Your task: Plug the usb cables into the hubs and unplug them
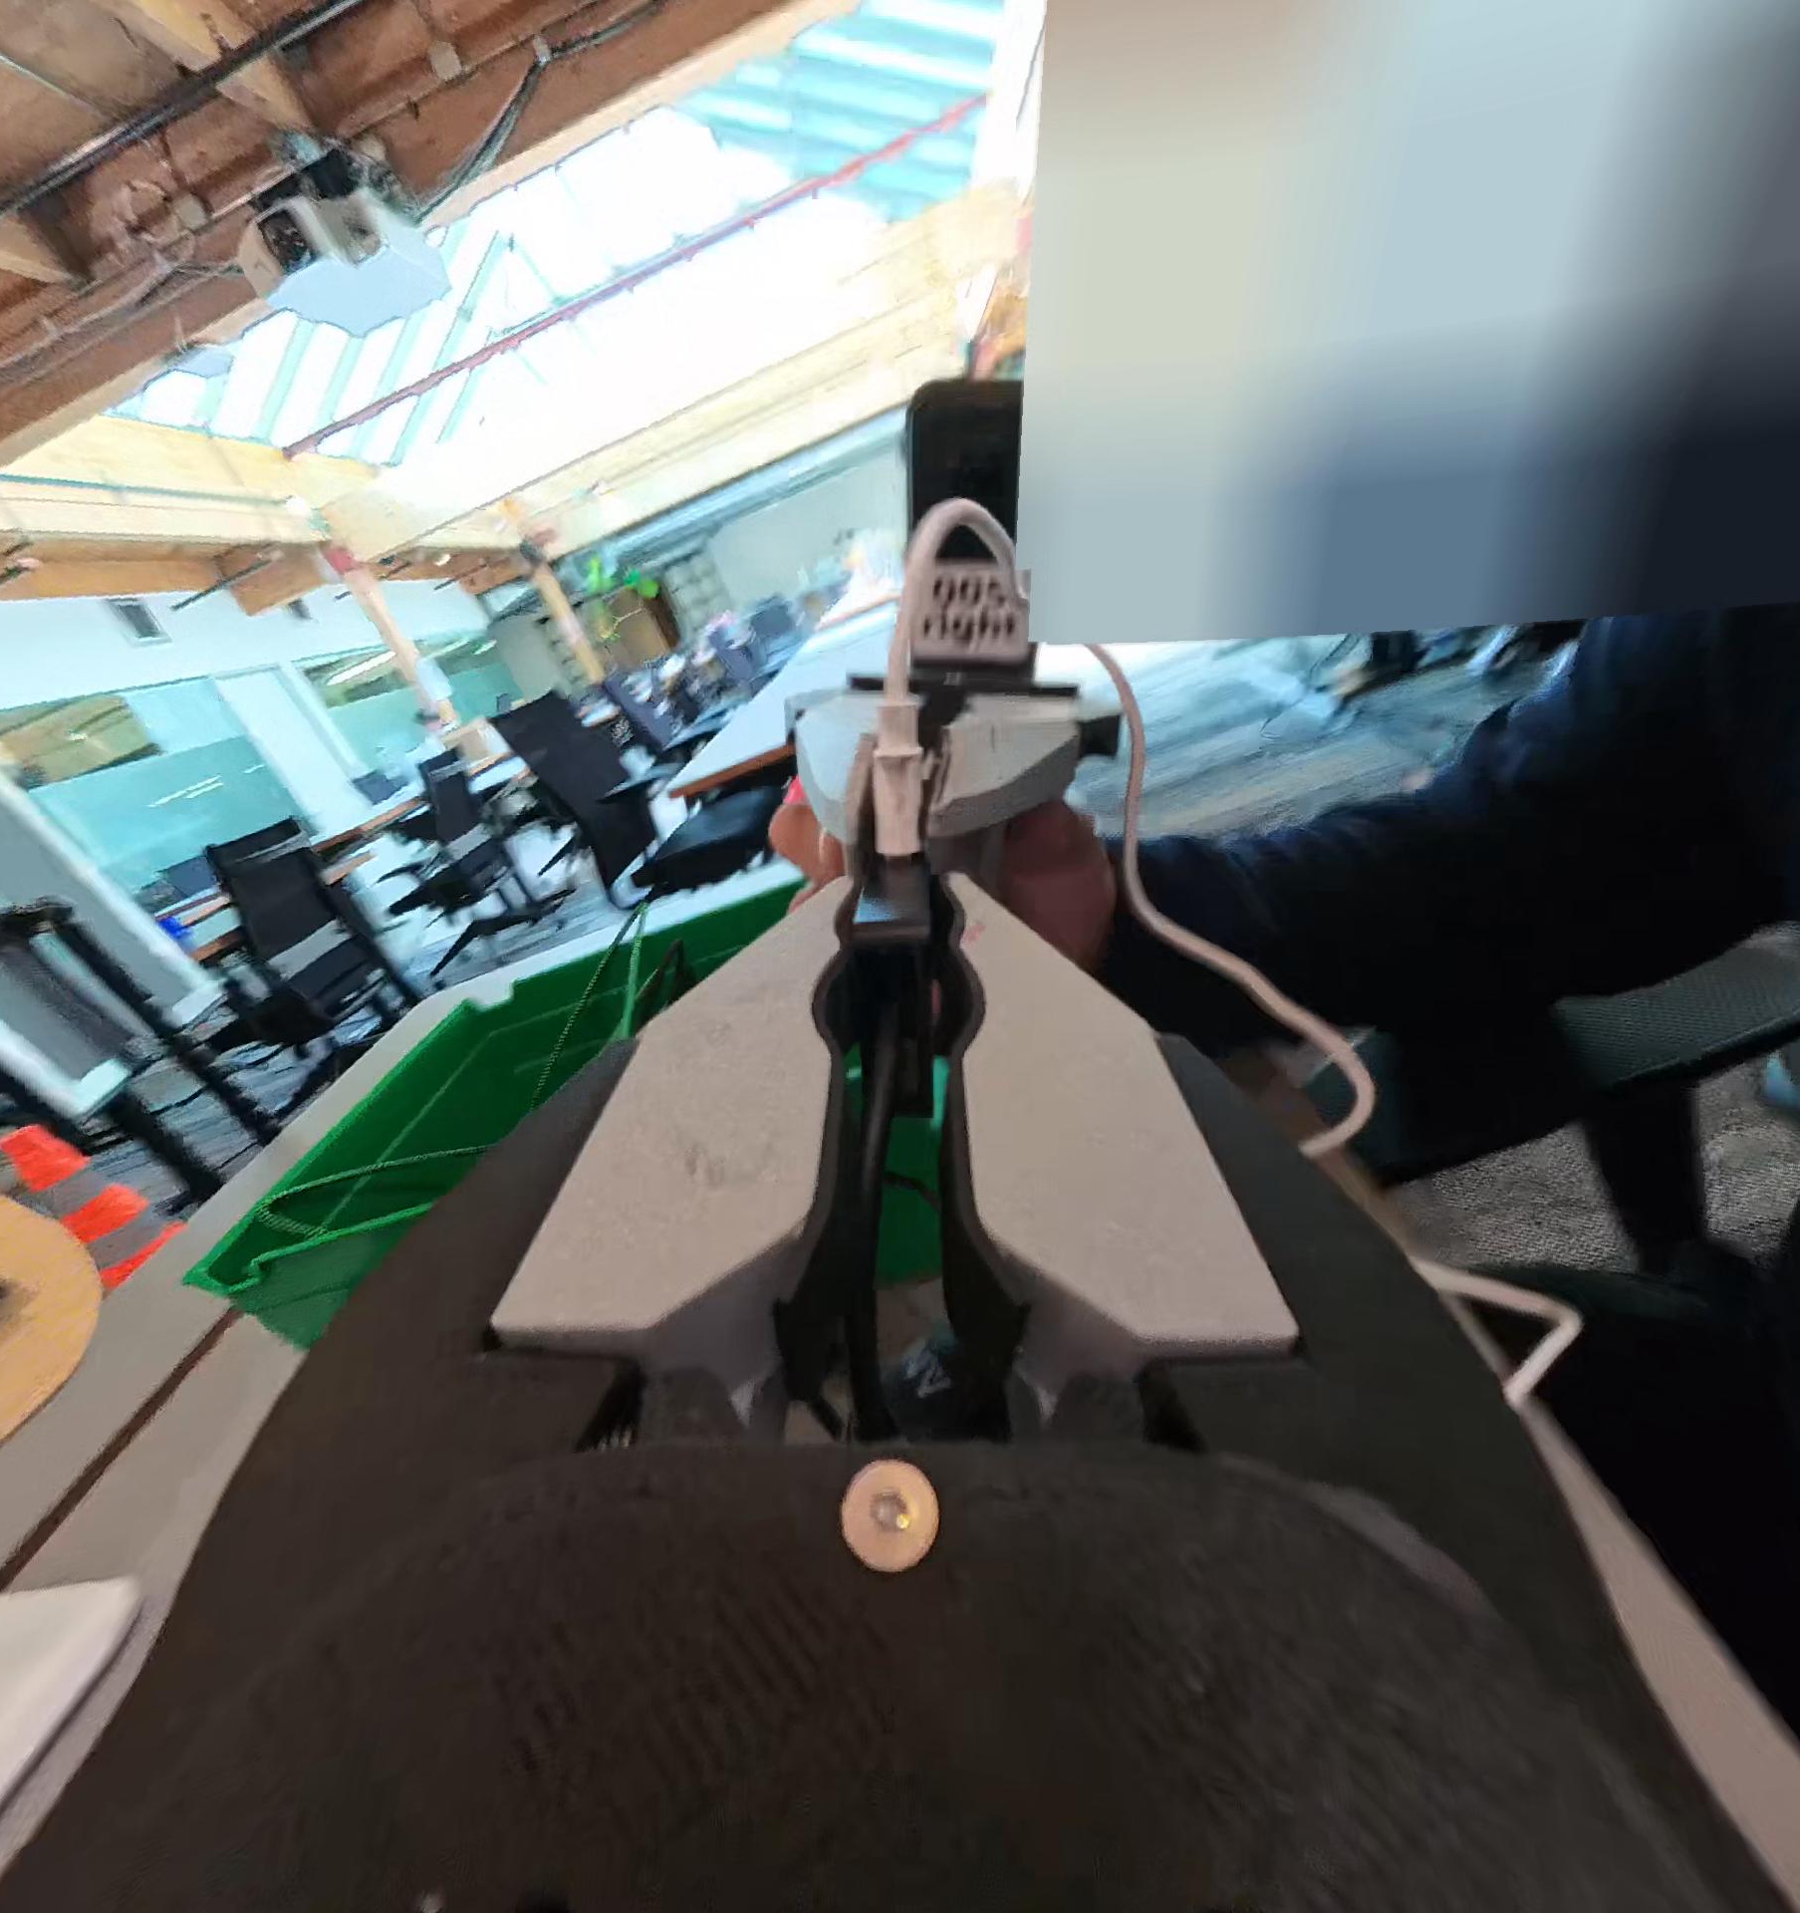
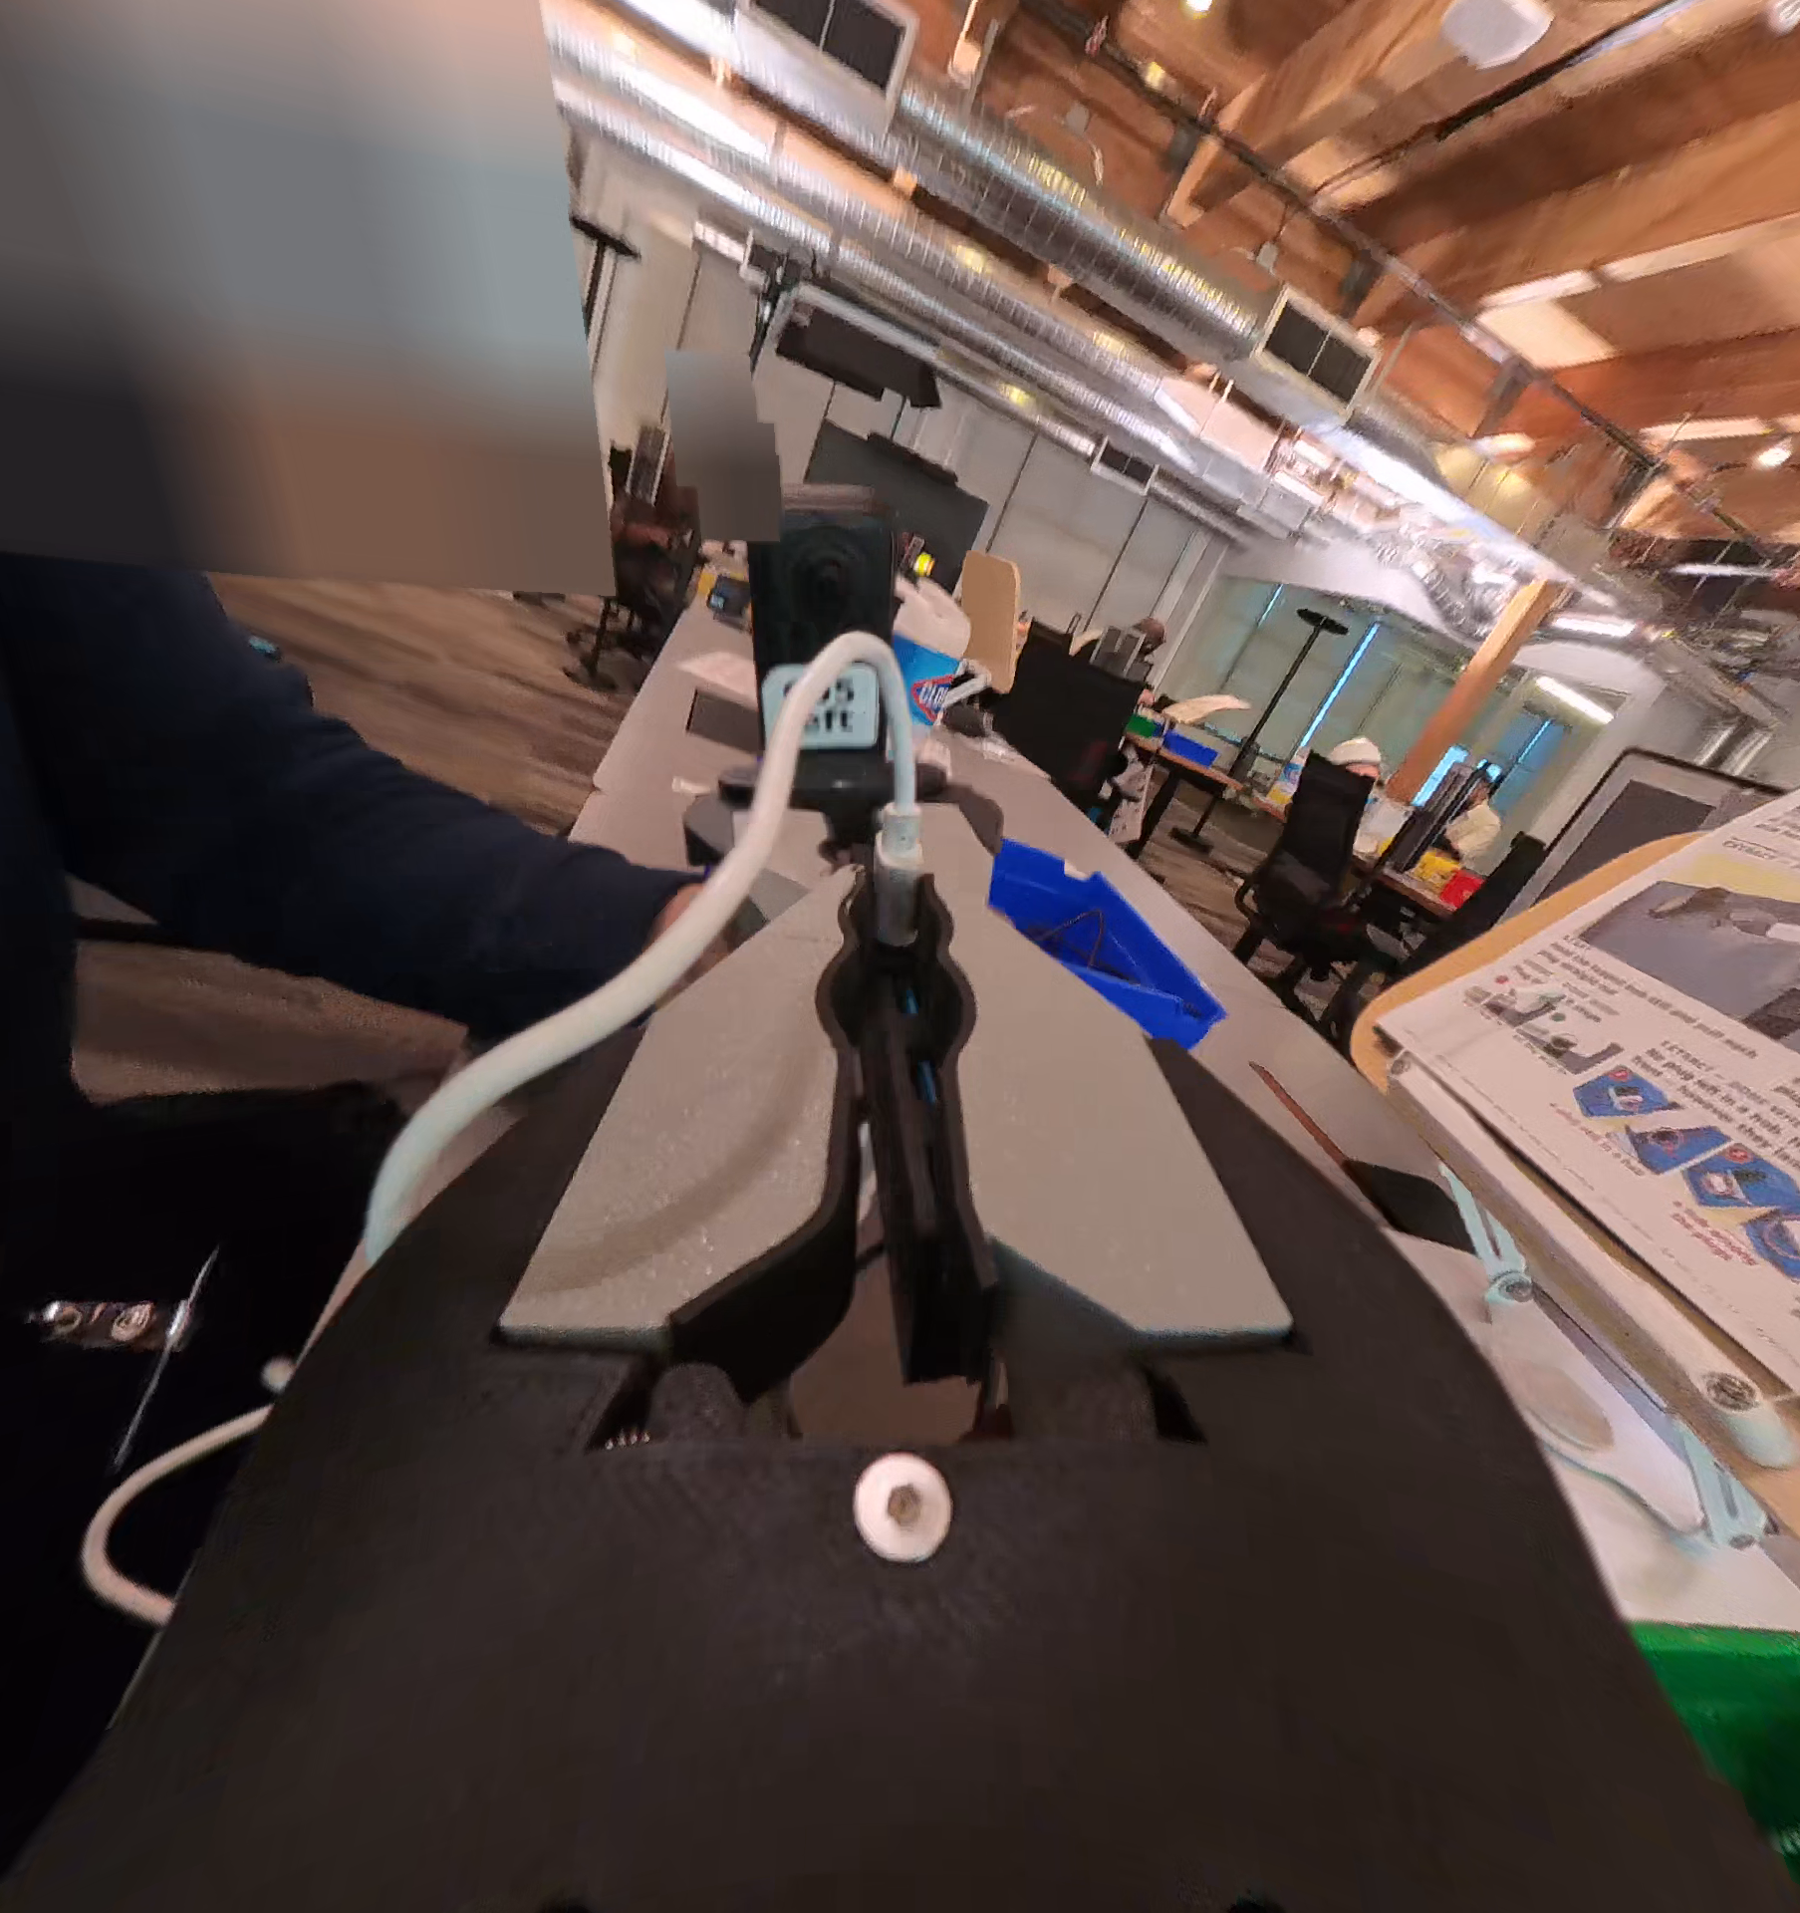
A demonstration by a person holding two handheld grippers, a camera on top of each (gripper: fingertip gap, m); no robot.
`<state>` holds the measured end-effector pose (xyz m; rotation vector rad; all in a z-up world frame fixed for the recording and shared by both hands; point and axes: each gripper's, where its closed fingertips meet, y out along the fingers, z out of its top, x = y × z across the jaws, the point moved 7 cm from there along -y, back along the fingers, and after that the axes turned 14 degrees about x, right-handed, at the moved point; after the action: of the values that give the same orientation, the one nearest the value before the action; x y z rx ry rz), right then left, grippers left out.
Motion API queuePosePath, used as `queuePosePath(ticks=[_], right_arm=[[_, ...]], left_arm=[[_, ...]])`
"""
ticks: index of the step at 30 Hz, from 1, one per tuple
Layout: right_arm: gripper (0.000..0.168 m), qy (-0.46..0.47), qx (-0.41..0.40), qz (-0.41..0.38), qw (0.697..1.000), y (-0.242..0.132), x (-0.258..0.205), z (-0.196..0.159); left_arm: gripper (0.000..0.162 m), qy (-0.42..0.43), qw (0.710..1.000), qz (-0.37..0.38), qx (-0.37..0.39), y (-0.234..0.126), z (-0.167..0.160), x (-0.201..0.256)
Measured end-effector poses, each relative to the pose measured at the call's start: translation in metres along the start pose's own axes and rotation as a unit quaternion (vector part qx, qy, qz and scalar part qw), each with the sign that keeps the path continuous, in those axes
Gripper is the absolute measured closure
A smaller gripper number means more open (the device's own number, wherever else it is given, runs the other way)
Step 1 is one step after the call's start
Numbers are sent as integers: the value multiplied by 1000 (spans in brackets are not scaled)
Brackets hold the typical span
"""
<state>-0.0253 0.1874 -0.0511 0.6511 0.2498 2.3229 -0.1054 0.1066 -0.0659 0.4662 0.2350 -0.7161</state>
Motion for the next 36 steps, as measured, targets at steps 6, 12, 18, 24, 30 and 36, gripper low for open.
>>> queuePosePath(ticks=[6,12,18,24,30,36], right_arm=[[163,75,11,-10,997,-1,6,-8],[162,-105,-47,-19,993,-4,-3,-4],[163,23,1,12,1000,-4,0,-4],[163,171,41,7,984,3,11,-12],[164,-48,-13,-28,998,2,0,-3],[165,54,67,-8,996,1,0,-2]], left_arm=[[154,-6,1000,-1,-24,-4,-3,-3],[155,-38,999,-9,-24,-1,-7,-3],[154,-22,999,-23,-16,0,-4,2],[154,-6,1000,-4,-17,-7,-1,-4],[154,-51,999,-12,5,-4,-3,-6],[154,-27,999,-17,15,-1,4,0]])
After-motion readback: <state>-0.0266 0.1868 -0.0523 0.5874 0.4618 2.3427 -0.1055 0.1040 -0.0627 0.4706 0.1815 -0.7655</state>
